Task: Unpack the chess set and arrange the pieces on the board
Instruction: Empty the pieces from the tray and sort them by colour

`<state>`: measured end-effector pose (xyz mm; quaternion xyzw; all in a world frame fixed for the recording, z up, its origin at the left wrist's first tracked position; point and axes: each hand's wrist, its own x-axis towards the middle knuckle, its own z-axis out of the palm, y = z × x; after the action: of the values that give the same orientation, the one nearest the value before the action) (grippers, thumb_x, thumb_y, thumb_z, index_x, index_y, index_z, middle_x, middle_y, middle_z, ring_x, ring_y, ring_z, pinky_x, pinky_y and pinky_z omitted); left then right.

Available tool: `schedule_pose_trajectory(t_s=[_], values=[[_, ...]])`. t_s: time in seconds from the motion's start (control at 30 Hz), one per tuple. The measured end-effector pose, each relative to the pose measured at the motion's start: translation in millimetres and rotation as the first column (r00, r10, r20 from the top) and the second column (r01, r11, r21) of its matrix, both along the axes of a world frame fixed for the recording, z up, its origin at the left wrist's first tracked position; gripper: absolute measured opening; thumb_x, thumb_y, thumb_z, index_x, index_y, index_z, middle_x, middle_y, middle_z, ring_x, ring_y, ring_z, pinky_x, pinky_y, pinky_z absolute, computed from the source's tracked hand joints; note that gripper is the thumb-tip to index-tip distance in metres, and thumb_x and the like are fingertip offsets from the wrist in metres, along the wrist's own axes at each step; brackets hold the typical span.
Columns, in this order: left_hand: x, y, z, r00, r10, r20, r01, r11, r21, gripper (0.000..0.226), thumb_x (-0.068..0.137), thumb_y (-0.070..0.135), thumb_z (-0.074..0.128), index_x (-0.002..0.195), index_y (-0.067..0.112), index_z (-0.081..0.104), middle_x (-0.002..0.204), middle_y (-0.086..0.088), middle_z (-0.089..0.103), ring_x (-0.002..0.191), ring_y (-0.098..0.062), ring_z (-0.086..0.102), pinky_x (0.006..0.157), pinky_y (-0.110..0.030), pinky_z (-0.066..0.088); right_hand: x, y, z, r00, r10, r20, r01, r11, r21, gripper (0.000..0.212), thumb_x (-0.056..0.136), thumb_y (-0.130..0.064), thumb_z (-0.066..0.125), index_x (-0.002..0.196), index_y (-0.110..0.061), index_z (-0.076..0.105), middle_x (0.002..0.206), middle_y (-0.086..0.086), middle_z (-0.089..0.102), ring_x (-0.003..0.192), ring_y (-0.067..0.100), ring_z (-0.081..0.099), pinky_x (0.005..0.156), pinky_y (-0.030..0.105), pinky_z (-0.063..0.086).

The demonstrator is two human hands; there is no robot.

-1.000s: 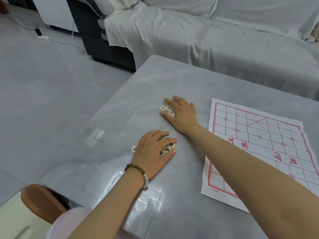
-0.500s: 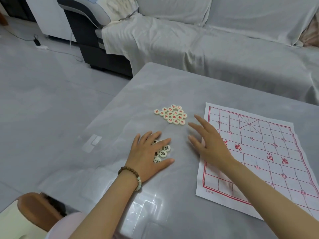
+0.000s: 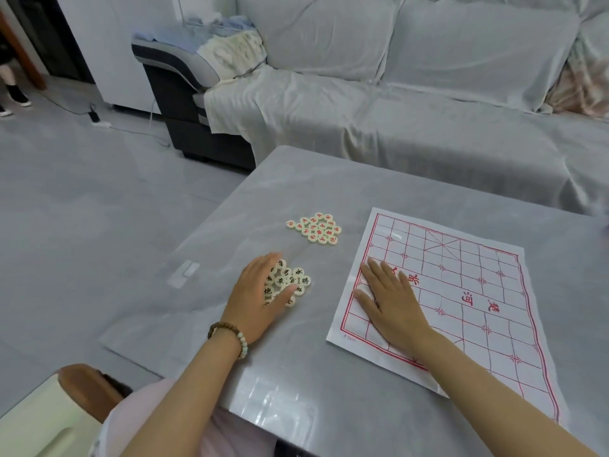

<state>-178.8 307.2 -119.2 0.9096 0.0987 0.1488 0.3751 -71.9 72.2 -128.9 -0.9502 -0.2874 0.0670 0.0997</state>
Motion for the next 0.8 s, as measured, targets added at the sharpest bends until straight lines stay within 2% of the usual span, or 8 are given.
schedule_pose_trajectory(t_s=[0.07,0.13,0.2,0.27,0.33,0.43,0.57,0.8], values=[[-11.8,3.5,-0.5,0.998,0.068,-0.001,-0.068,0.997,-0.043,0.06,0.086,0.045,0.057,0.138,0.023,0.037,0.138,0.011,0.037,0.125,-0.001,0.03,0.101,-0.009,0.024,-3.7,-0.2,4.8,0.999,0.029,-0.028,-0.029,1.0,0.0,0.085,0.073,-0.07,-0.016,0.147,-0.028,-0.011,0.156,-0.009,-0.016,0.143,0.011,-0.018,0.117,0.038,-0.011],[-20.6,9.3,-1.9,0.994,0.1,-0.051,-0.103,0.994,-0.046,0.064,0.085,0.046,0.055,0.14,0.021,0.034,0.144,0.009,0.034,0.132,-0.006,0.028,0.105,-0.014,0.02,-11.9,6.2,13.5,0.996,0.088,-0.026,-0.087,0.995,0.057,0.087,0.073,-0.073,-0.016,0.148,-0.029,-0.008,0.155,-0.012,-0.017,0.143,0.009,-0.017,0.117,0.036,-0.012],[-28.0,13.7,-0.9,0.993,0.053,-0.11,-0.057,0.998,-0.033,0.068,0.084,0.049,0.056,0.142,0.022,0.031,0.148,0.01,0.029,0.137,-0.006,0.024,0.109,-0.019,0.018,-27.2,20.1,24.4,0.978,0.206,-0.018,-0.202,0.969,0.142,0.09,0.072,-0.076,-0.015,0.149,-0.031,-0.001,0.153,-0.017,-0.013,0.143,0.006,-0.012,0.115,0.031,-0.01],[-35.5,16.3,-0.8,0.989,-0.039,-0.14,0.051,0.995,0.081,0.071,0.085,0.055,0.053,0.144,0.025,0.029,0.15,0.012,0.023,0.139,-0.005,0.021,0.112,-0.021,0.017,-46.5,37.4,30.9,0.937,0.349,-0.03,-0.338,0.924,0.181,0.078,0.08,-0.067,-0.005,0.149,-0.031,0.004,0.154,-0.017,-0.008,0.143,0.004,-0.009,0.114,0.026,-0.011],[-42.7,15.9,-1.4,0.982,-0.098,-0.163,0.136,0.962,0.238,0.075,0.082,0.064,0.037,0.146,0.027,0.024,0.15,0.017,0.014,0.139,-0.001,0.016,0.112,-0.017,0.013,-61.7,50.2,30.3,0.901,0.432,-0.031,-0.422,0.891,0.167,0.075,0.083,-0.062,-0.002,0.15,-0.029,0.005,0.155,-0.016,-0.005,0.143,0.002,-0.01,0.113,0.025,-0.014],[-53.5,15.3,-1.3,0.979,-0.09,-0.182,0.152,0.917,0.368,0.081,0.078,0.071,0.011,0.147,0.028,0.014,0.148,0.022,0.005,0.133,0.008,0.008,0.108,-0.012,0.007,-69.7,59.1,23.8,0.883,0.468,-0.024,-0.461,0.877,0.138,0.077,0.081,-0.06,-0.007,0.15,-0.029,0.005,0.156,-0.016,-0.002,0.143,0.003,-0.011,0.113,0.026,-0.016],[-65.3,13.9,-4.5,0.981,-0.072,-0.179,0.136,0.918,0.374,0.074,0.082,0.059,0.007,0.147,0.026,0.016,0.153,0.014,0.012,0.14,-0.003,0.016,0.109,-0.013,0.008,-70.2,66.1,18.3,0.881,0.473,-0.015,-0.469,0.877,0.106,0.077,0.081,-0.058,-0.008,0.15,-0.028,0.004,0.156,-0.015,-0.001,0.141,0.002,-0.013,0.114,0.028,-0.016],[-66.8,8.2,-5.7,0.991,-0.04,-0.126,0.088,0.909,0.408,0.077,0.079,0.058,0.003,0.144,0.025,0.028,0.151,0.011,0.022,0.139,-0.006,0.022,0.108,-0.016,0.008,-76.2,68.1,18.2,0.877,0.48,-0.001,-0.479,0.875,0.074,0.078,0.081,-0.059,-0.008,0.15,-0.026,0.004,0.157,-0.013,-0.001,0.14,0.0,-0.013,0.112,0.026,-0.02]])
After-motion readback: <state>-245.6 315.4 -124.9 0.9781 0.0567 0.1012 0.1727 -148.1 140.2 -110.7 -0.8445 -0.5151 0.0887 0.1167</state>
